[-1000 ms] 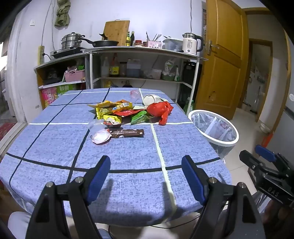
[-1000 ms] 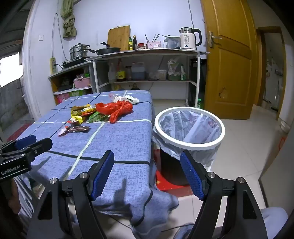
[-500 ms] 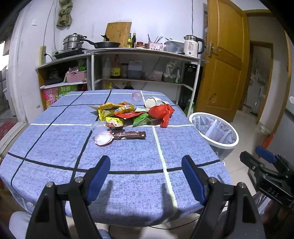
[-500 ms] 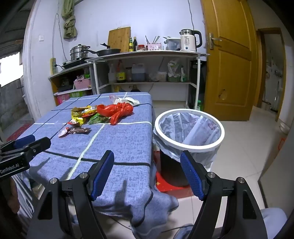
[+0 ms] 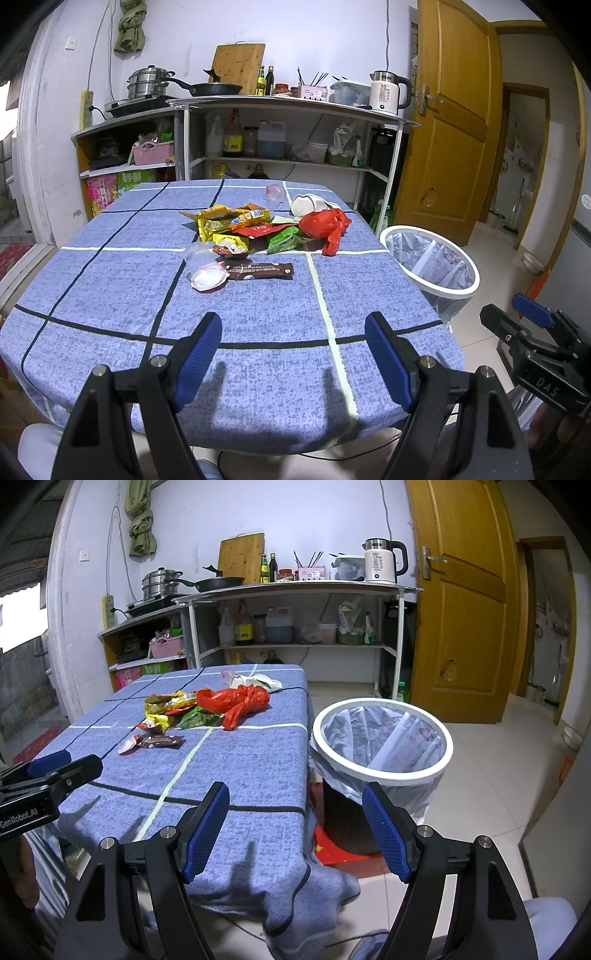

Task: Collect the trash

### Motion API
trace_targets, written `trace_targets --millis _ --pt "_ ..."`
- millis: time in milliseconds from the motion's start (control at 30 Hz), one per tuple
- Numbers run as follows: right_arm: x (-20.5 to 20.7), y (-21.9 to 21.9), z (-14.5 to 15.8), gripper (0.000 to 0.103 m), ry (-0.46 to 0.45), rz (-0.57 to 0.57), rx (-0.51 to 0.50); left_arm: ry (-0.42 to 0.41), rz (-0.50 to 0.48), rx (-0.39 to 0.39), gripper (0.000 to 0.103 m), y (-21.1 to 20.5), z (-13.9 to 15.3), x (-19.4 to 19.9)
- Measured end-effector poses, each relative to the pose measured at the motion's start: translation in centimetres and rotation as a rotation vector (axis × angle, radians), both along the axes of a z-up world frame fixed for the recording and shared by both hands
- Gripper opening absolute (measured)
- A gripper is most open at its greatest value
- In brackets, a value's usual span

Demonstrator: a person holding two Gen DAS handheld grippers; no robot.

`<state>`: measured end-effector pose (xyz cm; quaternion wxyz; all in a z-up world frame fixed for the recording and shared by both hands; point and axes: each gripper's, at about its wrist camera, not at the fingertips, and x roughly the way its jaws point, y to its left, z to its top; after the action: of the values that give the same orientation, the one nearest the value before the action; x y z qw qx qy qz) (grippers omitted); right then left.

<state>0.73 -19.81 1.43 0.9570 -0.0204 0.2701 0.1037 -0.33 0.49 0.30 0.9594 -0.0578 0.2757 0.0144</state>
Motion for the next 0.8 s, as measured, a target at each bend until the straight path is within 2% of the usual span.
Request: trace_targets --millis 800 --pt "0.08 0.15 -0.53 0.075 0.003 0.004 -0.005 0.005 -0.003 -0.005 0.081 0.01 0.29 -0.36"
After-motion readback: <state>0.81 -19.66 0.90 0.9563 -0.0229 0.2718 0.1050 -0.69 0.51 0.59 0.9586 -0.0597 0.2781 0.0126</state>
